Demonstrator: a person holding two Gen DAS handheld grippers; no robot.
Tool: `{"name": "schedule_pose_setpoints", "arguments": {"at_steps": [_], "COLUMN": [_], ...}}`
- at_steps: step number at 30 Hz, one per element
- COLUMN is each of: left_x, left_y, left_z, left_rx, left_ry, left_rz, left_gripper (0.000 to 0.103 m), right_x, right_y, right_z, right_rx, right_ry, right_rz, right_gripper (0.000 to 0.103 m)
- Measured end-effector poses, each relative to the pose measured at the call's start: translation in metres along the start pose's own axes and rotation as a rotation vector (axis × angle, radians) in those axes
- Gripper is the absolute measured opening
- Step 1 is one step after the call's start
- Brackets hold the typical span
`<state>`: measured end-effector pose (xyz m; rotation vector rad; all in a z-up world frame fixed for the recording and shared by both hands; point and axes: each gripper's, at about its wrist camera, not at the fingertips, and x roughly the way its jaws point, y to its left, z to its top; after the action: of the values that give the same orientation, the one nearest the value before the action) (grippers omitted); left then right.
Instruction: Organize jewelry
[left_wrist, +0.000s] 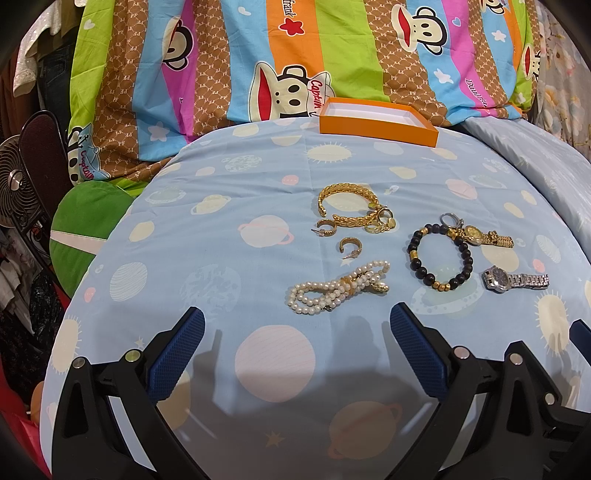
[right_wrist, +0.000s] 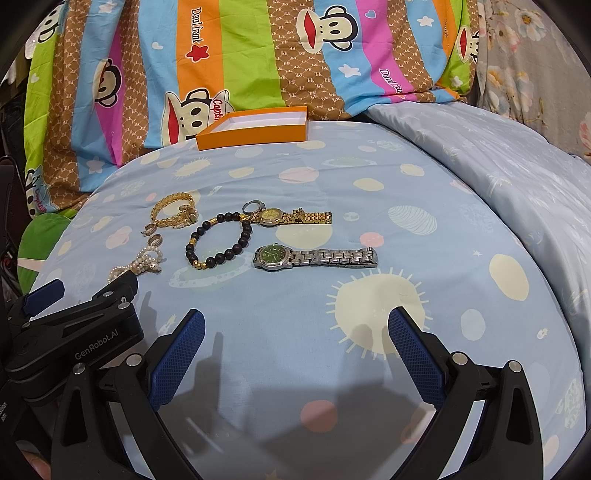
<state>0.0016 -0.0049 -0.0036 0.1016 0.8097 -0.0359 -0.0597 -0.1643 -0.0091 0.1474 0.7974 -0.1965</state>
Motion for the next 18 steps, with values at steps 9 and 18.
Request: {"name": "schedule_pose_setpoints", "arguments": {"at_steps": [9,18], "left_x": [-0.001,0.001], "left_y": [0.001,0.015], "left_z": [-0.001,0.001], "left_rx": [-0.002,0.014], "left_ry": [-0.004,0.027], "left_rz": [-0.013,-0.084], "left_gripper": [0.098,0.098], "right_x": [0.002,0.002], "right_y": [-0.002,0.009], "right_z": [0.000,0.007], "right_rx": [0.006,-0.205], "right_ry": [0.007,-0.030], "right_rz": [0.033,0.123], "right_gripper": [0.098,0.097]}}
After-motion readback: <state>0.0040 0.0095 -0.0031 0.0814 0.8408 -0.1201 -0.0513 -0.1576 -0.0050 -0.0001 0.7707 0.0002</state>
